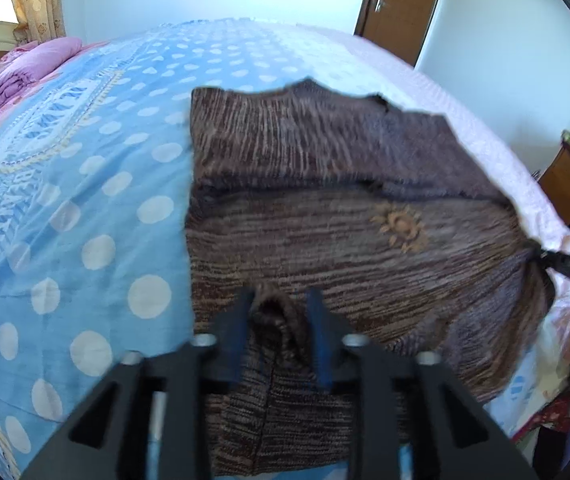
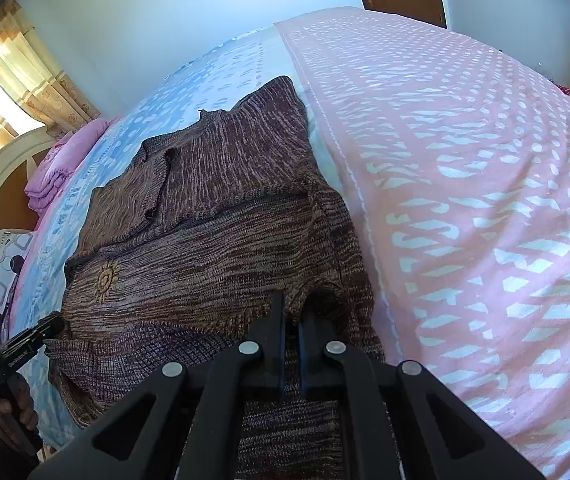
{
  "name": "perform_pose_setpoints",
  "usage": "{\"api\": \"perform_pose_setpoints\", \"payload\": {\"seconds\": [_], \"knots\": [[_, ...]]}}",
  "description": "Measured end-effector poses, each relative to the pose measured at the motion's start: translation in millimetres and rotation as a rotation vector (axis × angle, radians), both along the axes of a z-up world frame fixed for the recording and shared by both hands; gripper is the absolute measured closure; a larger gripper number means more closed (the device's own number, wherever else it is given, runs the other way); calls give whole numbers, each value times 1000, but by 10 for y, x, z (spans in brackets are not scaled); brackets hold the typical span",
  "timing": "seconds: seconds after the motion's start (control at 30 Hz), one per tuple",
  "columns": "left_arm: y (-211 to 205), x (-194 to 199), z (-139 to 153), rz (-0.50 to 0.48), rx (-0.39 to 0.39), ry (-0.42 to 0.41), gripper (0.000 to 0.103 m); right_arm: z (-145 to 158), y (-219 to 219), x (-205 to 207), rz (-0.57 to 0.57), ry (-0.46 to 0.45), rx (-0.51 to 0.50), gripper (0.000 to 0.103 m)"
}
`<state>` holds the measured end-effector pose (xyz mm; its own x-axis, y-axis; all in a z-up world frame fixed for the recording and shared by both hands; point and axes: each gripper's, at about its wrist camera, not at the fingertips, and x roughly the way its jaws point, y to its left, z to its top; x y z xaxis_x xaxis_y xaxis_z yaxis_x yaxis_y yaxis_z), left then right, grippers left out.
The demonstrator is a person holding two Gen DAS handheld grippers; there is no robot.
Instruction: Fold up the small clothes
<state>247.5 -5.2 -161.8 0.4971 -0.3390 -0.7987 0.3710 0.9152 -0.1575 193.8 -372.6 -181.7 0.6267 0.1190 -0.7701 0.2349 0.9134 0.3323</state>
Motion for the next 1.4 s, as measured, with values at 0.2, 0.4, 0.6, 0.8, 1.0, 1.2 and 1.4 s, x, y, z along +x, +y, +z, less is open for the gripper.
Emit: {"api": "perform_pose_setpoints", "payload": {"seconds": [0.2,0.4,0.6,0.8,1.0,1.2,1.4], "knots": [[431,-94,221,-31,-102,-88,20,3,24,9,-9,7,-14,99],[427,-191,143,-207,-93,-107,20,3,41,14,-4,6,-22,99],[200,-179,-27,-346,16,-154,20,1,28,25,-6,13,-5,99],[205,-219,-158,-479,186,-135,20,-6,4,23,-6,16,10,99],[302,-216,-99,-522,222,-153,20,-4,-5,31,14,20,7,99],[-66,-108,-158,-658,314,-243,18,-13,-30,20,-1,14,35,99],[-264,93,-121,-679,162,-164,20,-13,-19,19,-7,19,31,99]]}}
